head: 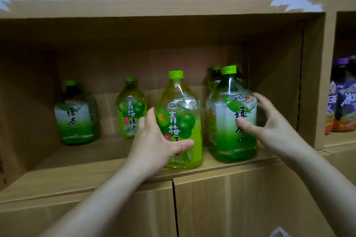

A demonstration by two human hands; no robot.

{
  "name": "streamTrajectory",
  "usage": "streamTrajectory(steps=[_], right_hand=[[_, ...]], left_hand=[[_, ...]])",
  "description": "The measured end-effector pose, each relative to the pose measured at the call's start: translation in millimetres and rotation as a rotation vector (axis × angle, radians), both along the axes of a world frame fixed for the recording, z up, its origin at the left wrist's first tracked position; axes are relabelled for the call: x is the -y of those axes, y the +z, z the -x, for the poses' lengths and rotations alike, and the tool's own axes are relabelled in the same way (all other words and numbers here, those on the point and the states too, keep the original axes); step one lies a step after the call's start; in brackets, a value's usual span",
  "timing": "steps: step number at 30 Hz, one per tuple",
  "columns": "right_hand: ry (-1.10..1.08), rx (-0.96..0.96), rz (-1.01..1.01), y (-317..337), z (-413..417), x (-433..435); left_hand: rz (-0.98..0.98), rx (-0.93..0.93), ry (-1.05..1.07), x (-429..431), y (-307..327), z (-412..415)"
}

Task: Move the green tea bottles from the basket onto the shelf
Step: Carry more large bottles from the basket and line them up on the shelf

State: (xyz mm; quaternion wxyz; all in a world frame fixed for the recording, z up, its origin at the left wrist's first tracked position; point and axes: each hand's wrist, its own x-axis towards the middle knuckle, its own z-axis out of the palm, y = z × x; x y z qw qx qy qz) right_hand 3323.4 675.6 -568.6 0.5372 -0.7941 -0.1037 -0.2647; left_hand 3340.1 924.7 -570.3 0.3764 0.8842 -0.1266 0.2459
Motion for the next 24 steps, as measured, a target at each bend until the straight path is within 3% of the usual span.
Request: streamTrajectory(steps=[3,4,6,12,17,19,21,24], right_hand=[[-0.471,0.384,0.341,-2.7,20.7,-26.7],[-0.487,0.502,0.445,-4.3,27.1,-42.0],[-0.404,0.561,0.628,-7.9,34.3,-70.5],[-0.32,0.114,0.777,-10.1,21.4,-114.8],[-0.361,-0.023,0.708,-4.6,10.2,-139.0],[-0.381,-0.033,0.647,-3.8,-2.8,-145.7],[-0.395,-0.041,0.597,-4.2,-17.3,-153.2],[-0.409,-0.055,0.574,-4.8,-40.7,-166.1]], left_hand=[[-0.067,0.085,0.087,10.8,-2.2,1.8],[-0.083,0.122,0.104,12.4,-3.1,1.9],[-0.101,0.224,0.089,11.1,-5.4,1.8],[-0.319,0.294,-0.038,-7.6,-10.7,6.2],[-0.017,0.145,-0.371,-49.9,8.6,-8.3],[0.011,0.211,-0.238,-69.2,17.7,-28.6],[-0.009,0.244,0.074,-81.2,26.4,-58.9],[-0.026,0.091,0.381,-81.4,33.7,-100.5]])
